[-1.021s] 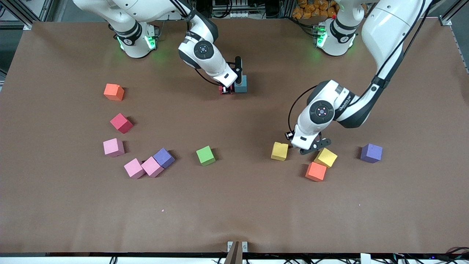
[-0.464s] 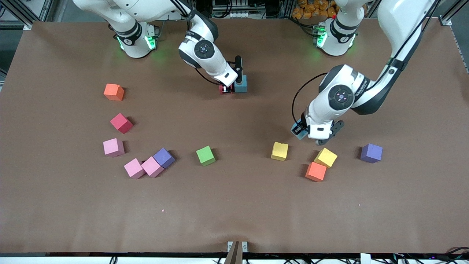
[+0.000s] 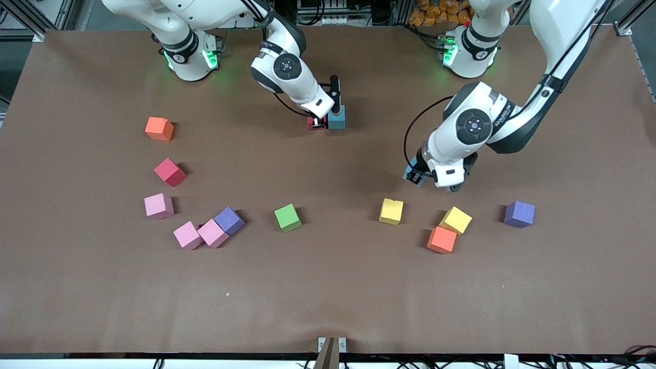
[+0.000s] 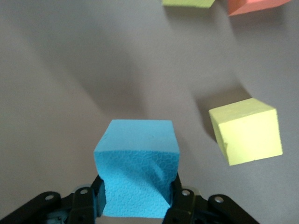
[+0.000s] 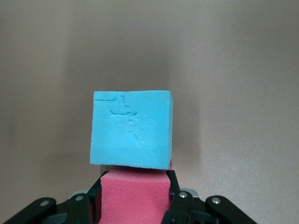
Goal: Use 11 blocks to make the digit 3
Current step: 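Place the second cyan block beside the first cyan block with the left gripper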
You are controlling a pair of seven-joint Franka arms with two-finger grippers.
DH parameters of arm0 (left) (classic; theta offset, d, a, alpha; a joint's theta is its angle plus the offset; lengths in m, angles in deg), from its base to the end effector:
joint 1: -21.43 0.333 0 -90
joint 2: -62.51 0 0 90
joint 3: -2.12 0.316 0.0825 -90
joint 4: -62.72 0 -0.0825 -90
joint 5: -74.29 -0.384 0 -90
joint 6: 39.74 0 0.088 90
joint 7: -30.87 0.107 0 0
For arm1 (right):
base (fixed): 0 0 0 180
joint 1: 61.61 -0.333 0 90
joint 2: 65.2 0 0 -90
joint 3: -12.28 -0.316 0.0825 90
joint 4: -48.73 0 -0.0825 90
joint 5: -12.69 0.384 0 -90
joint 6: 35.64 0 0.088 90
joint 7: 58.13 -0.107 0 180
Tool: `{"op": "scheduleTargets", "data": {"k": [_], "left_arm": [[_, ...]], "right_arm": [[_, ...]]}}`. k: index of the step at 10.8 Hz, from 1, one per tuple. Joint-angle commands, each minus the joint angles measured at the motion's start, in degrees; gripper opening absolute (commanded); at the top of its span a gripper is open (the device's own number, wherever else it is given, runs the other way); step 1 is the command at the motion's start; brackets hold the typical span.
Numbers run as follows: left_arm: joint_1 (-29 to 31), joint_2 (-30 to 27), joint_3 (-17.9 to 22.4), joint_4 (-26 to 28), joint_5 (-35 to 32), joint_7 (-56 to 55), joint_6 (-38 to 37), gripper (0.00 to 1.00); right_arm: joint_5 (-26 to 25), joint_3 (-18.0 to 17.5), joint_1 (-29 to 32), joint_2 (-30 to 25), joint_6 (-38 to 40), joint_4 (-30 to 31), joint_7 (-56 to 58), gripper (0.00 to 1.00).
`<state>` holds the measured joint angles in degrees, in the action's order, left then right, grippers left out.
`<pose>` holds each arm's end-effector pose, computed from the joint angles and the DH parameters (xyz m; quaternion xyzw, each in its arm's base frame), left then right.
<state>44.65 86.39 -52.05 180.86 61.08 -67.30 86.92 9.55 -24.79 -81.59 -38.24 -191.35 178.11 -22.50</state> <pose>0.5036 -0.2761 0.3027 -0.8612 -0.5007 0.0871 0.0000 0.2902 0.4651 0.2023 -0.6899 -0.7118 -0.0195 0.1305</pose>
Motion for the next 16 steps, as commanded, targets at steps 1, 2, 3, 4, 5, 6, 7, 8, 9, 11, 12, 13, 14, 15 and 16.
{"op": "scheduleTargets", "data": {"k": [1, 2, 3, 4, 5, 6, 7, 8, 9, 11, 12, 13, 14, 15, 16], "left_arm": [[0.9, -3.7, -2.0, 3.6, 1.3, -7.8, 0.1, 0.51], [0.9, -4.3, -2.2, 4.5, 1.3, -10.7, 0.1, 0.51], [0.9, -5.0, -2.4, 5.5, 1.3, -12.9, 0.2, 0.51], [1.0, -5.1, -3.0, 6.2, 1.3, -15.4, 0.3, 0.51], [1.0, -5.1, -3.7, 6.7, 1.3, -18.3, 0.3, 0.51], [1.0, -5.1, -4.4, 7.0, 1.3, -20.1, 0.3, 0.51], [1.0, -5.1, -5.3, 7.8, 1.3, -20.3, 0.3, 0.49], [1.0, -5.1, -6.2, 8.1, 1.3, -21.4, 0.5, 0.48], [1.0, -5.0, -6.2, 8.4, 1.3, -23.2, 0.5, 0.48], [1.0, -5.1, -6.7, 11.0, 1.3, -27.0, 2.3, 0.48], [1.0, -5.1, -8.1, 11.7, 1.3, -30.4, 3.0, 0.48], [1.0, -5.0, -9.1, 11.8, 1.3, -34.1, 3.4, 0.47], [1.0, -4.8, -10.5, 12.0, 1.3, -36.6, 3.9, 0.46], [1.0, -4.6, -11.6, 12.8, 1.6, -38.7, 5.2, 0.45], [1.0, -4.7, -12.7, 14.4, 1.6, -40.5, 8.1, 0.44]], "right_arm": [[-0.5, -0.2, -0.7, 0.1, -0.8, 0.2, 0.3, 0.26], [-0.5, -0.2, -0.8, 0.1, -0.8, 0.2, 0.3, 0.26], [-0.5, -0.2, -0.8, 0.3, -0.8, 0.1, 0.3, 0.26], [-0.6, -0.2, -0.8, 0.6, -0.8, 0.1, 0.3, 0.27], [-1.5, -0.2, -0.8, 0.7, -0.9, -0.1, 0.3, 0.27], [-2.7, -0.2, -0.8, 1.0, -1.3, -0.2, 0.3, 0.27], [-2.7, -0.2, -0.8, 1.1, -1.7, -0.1, 0.3, 0.28], [-2.7, -0.2, -0.8, 1.1, -1.7, -0.2, 0.2, 0.32], [-2.7, -0.2, -0.8, 1.1, -1.7, -0.2, -0.2, 0.4], [-2.7, -0.1, -0.5, 1.0, -1.6, -0.2, -0.3, 0.6], [-2.7, -0.1, -0.4, 1.1, -1.6, -0.2, -0.3, 0.64], [-2.7, -0.1, -0.4, 1.0, -1.6, -0.2, -0.2, 0.64], [-2.7, -0.1, -0.4, 1.0, -1.6, -0.2, -0.3, 0.7], [-2.7, -0.1, -0.3, 1.0, -1.6, -0.2, -0.2, 0.71], [-2.7, -0.1, -0.2, 1.0, -1.6, -0.2, -0.2, 0.84]]}}
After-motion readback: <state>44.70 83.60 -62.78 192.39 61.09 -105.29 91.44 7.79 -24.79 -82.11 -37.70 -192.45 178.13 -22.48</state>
